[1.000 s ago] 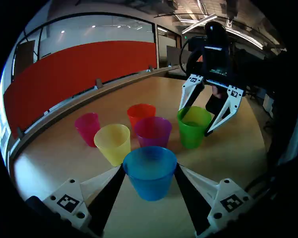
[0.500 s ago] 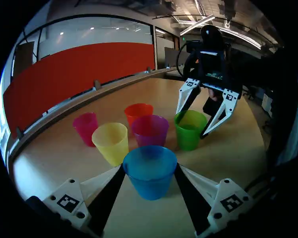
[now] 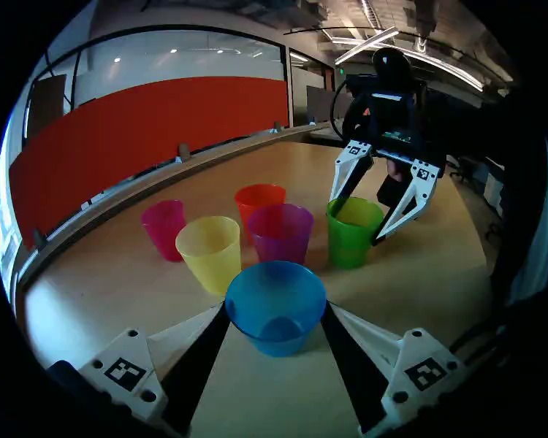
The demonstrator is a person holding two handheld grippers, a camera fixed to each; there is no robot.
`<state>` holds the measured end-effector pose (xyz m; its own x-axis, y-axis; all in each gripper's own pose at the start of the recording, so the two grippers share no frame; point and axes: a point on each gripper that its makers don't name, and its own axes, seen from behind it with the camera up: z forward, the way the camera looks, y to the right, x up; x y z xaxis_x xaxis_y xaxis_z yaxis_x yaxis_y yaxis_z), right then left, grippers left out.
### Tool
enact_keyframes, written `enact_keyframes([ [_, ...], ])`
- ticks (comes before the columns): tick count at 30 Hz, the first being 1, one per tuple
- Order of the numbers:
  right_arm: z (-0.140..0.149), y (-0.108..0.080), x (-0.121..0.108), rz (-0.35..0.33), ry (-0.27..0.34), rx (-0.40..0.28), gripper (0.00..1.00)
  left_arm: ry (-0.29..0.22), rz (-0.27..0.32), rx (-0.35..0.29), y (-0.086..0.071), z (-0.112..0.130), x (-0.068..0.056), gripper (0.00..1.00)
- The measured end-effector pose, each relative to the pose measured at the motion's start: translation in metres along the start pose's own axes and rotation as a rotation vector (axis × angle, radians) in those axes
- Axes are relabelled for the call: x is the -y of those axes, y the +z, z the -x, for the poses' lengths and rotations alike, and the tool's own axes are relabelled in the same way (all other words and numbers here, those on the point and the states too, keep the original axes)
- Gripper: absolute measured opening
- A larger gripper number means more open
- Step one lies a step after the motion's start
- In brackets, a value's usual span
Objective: Pour water
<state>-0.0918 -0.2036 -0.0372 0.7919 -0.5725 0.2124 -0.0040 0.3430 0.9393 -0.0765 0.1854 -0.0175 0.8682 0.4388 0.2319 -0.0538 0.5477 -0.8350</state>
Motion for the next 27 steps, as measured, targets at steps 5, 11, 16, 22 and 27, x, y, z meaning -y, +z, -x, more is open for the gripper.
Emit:
enact_keyframes([
  [5, 0.000, 0.000, 0.000, 0.002, 0.002, 0.003, 0.93, 0.000, -0.003, 0.004, 0.000, 0.001, 0.001, 0.87],
  [11, 0.000, -0.001, 0.001, 0.003, 0.006, 0.006, 0.93, 0.002, -0.009, 0.030, 0.000, 0.009, 0.002, 0.88],
  [16, 0.005, -0.002, 0.003, 0.001, 0.006, 0.018, 0.96, 0.004, -0.014, 0.035, -0.001, 0.009, 0.002, 0.90],
  [22, 0.010, -0.003, 0.004, 0.005, 0.014, 0.029, 0.98, 0.009, -0.026, 0.056, -0.003, 0.012, 0.007, 0.91],
  [27, 0.012, -0.007, 0.003, 0.015, 0.017, 0.029, 0.98, 0.023, -0.031, 0.062, -0.007, 0.008, 0.009, 0.91],
])
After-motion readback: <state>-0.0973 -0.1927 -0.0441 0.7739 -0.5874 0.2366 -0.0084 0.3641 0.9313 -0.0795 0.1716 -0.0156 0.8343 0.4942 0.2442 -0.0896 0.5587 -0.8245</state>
